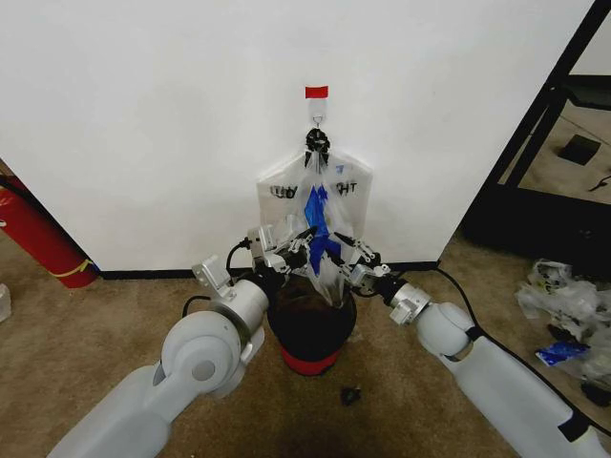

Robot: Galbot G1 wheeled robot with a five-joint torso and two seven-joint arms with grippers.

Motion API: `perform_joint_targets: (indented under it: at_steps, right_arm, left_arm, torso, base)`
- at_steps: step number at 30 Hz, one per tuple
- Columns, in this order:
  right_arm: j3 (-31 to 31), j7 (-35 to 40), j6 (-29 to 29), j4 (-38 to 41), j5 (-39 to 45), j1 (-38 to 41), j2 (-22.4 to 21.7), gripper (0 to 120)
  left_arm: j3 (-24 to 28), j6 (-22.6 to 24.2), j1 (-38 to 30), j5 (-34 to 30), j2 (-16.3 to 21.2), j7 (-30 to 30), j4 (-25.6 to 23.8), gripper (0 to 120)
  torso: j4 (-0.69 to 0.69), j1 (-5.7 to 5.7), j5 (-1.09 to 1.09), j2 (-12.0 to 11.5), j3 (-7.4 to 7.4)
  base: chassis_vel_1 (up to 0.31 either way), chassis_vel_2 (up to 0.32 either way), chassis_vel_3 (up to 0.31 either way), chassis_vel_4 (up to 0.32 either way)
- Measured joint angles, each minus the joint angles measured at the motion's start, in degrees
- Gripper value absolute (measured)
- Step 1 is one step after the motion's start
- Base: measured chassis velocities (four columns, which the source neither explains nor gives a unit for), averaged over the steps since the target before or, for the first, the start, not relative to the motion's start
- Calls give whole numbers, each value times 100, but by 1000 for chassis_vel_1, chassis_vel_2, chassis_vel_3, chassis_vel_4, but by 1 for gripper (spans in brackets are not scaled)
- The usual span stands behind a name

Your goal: Pick up the garbage bag from the wall and place it over the trash bin.

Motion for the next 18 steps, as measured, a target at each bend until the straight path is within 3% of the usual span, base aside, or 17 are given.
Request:
perform_joint_targets:
  at_steps: [7, 12, 18]
  right_arm:
    - [16, 24, 17, 14, -70, -32, 32, 1]
    - [268, 143, 40, 198, 167, -366, 84, 0]
    - [1027, 298, 73, 956, 1722, -1130, 208, 0]
  left_arm:
    - [6, 4, -15, 0, 4, 0, -4, 0]
    - [-17, -2, 38, 120, -3, 11, 54, 0]
    - [-205, -21, 144, 168, 21, 24, 98, 0]
  torso:
    - [0, 0, 0, 0, 0]
    - [0, -1, 0, 0, 0]
    - [-1, -1, 0, 0, -1]
  base:
    - [0, 0, 0, 0]
    - [0, 0, 0, 0]
    - [0, 0, 0, 0]
